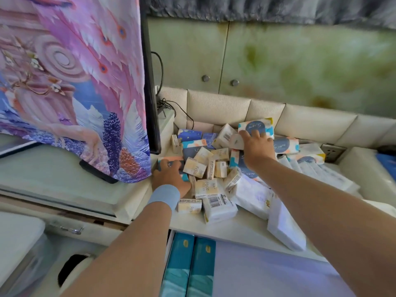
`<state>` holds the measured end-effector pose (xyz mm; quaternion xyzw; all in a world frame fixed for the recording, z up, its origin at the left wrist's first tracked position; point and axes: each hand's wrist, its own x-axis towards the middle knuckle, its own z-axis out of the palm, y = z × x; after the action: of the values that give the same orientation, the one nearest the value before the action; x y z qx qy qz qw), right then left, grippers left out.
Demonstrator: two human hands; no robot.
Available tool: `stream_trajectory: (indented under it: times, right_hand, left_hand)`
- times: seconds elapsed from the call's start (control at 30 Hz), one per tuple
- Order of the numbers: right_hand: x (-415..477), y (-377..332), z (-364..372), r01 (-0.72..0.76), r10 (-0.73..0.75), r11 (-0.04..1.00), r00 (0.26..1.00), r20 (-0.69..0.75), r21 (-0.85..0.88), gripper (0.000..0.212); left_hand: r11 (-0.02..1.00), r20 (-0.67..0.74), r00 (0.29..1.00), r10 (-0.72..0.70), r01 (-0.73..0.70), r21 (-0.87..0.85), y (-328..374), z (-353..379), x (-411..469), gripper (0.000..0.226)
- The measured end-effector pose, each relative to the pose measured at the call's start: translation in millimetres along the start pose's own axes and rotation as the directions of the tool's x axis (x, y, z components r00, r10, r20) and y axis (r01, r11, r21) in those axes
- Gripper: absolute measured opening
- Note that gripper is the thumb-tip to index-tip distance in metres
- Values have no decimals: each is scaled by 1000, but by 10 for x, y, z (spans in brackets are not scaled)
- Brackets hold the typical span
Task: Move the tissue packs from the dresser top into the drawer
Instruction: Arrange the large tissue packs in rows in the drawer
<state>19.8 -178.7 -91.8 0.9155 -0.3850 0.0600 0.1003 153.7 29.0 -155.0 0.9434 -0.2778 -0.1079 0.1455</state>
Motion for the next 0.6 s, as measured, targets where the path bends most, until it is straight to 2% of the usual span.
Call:
stream_trajectory:
  times: [0.2, 0.3, 0.43, 0.53, 0.6]
  right_hand:
    - [-358, -16, -122, 103, -108, 994, 978, -181, -37, 69]
    - [-597, -1, -202, 173, -190, 981, 949, -250, -89, 62]
    - [-974, 35, -330, 235, -257, 966, 913, -316, -108, 50]
    - [-1300, 105, -428, 281, -275, 959, 911, -306, -25, 59]
    - [-1552, 177, -480, 314, -293, 948, 923, -248, 50, 63]
  left_hand:
    - [999, -84, 996, 27, -29, -23, 72, -210, -318, 58]
    - [995, -133, 986, 103, -101, 19, 97, -343, -601, 60]
    - [972, -143, 962, 232, -235, -9, 136, -456, -1008, 71]
    - [932, -106, 943, 316, -329, -150, 221, -469, -1328, 78]
    - [909, -17, 951, 309, -300, -289, 278, -467, -1483, 74]
